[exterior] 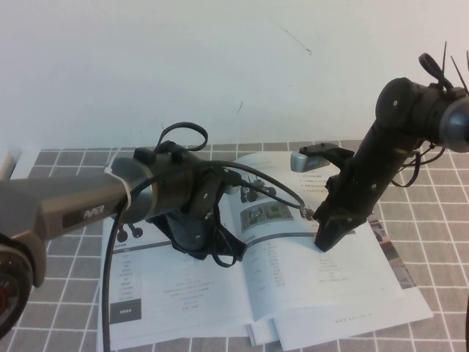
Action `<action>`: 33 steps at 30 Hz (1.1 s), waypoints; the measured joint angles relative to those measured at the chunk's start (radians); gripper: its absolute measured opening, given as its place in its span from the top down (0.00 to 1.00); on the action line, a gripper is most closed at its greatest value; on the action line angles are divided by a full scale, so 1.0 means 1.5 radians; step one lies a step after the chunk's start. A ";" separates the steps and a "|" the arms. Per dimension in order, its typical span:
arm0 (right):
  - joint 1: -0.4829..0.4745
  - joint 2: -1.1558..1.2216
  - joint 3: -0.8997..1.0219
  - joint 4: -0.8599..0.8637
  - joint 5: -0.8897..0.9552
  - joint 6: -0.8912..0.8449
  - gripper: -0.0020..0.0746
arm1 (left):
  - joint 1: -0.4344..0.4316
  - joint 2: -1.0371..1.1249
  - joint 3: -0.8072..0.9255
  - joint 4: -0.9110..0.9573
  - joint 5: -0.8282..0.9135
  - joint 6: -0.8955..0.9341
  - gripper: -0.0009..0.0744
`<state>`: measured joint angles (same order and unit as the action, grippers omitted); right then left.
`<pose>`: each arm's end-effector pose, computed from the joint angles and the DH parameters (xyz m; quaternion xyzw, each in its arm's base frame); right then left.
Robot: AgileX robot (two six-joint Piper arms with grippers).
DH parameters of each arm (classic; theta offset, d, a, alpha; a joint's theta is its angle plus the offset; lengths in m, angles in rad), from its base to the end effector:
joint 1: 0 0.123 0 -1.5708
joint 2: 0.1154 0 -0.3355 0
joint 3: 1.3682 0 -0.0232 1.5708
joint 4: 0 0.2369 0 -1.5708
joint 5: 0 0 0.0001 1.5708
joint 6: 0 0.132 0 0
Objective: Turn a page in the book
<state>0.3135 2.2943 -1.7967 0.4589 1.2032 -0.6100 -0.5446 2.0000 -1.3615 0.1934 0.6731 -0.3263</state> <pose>0.4354 0.1985 0.1538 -0.3565 0.9100 0.2112 0.0105 0.3788 -0.2109 0.1828 0.1704 0.9676 -0.0068 0.1860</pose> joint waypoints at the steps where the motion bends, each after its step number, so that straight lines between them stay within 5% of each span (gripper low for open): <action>1: 0.000 0.003 0.000 -0.001 0.000 0.002 0.97 | 0.000 -0.001 0.000 0.000 0.000 0.000 0.99; 10: 0.000 0.020 -0.011 -0.009 0.004 0.004 0.97 | 0.000 -0.066 0.000 0.000 0.030 0.043 0.99; 22: -0.005 -0.188 -0.082 -0.039 0.007 0.003 0.97 | 0.000 -0.396 0.000 0.005 0.091 0.128 0.99; 33: -0.005 -0.397 -0.066 -0.294 0.021 0.118 0.98 | 0.001 -0.662 0.060 0.101 0.191 0.148 0.99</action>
<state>0.3058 1.6984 -1.8954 0.0181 1.2346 -0.4332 -0.5437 1.0071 -1.2721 0.3452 0.9592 -0.1043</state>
